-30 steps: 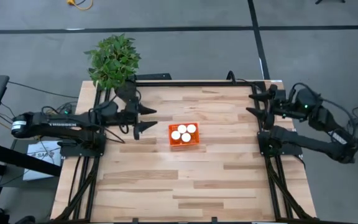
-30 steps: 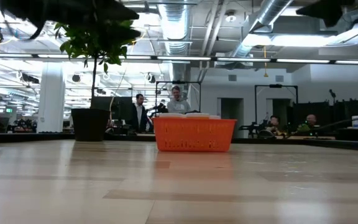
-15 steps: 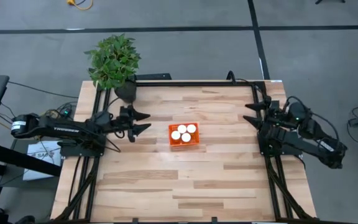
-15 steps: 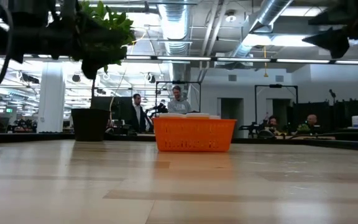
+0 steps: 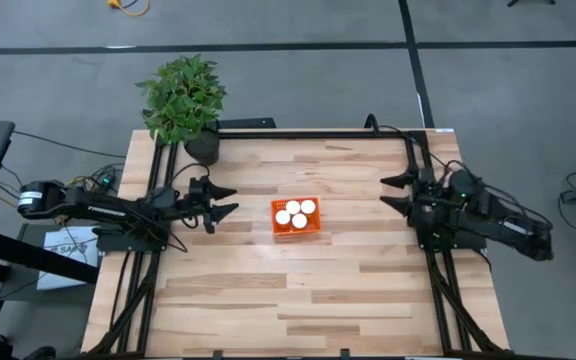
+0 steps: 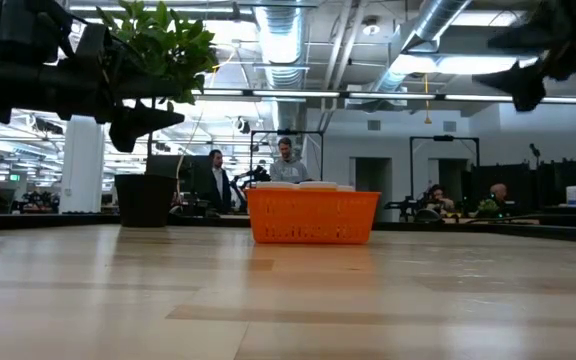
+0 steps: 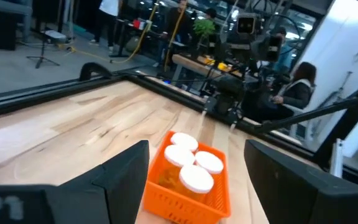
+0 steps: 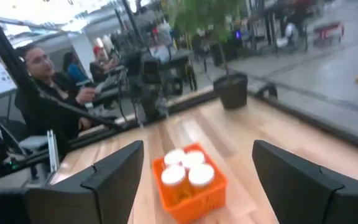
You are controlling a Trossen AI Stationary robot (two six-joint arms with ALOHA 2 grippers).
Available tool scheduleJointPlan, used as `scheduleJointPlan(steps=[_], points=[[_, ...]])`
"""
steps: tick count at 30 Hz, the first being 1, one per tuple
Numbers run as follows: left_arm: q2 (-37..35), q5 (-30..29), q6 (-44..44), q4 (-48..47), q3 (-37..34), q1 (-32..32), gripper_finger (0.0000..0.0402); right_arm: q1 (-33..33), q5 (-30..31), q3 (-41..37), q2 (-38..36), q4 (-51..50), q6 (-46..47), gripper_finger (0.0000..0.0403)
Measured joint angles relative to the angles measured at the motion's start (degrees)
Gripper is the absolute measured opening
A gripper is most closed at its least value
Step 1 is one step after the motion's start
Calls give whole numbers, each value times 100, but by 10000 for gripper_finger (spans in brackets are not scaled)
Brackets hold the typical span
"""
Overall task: Pick and place pill bottles into a basket
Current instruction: Return to Home Position
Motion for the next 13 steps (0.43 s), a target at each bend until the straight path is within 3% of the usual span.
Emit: scheduleJointPlan(steps=[13], points=[[-39,-156,247,-95,-4,-111,253,1330,12,-1175,35,466,22,296]])
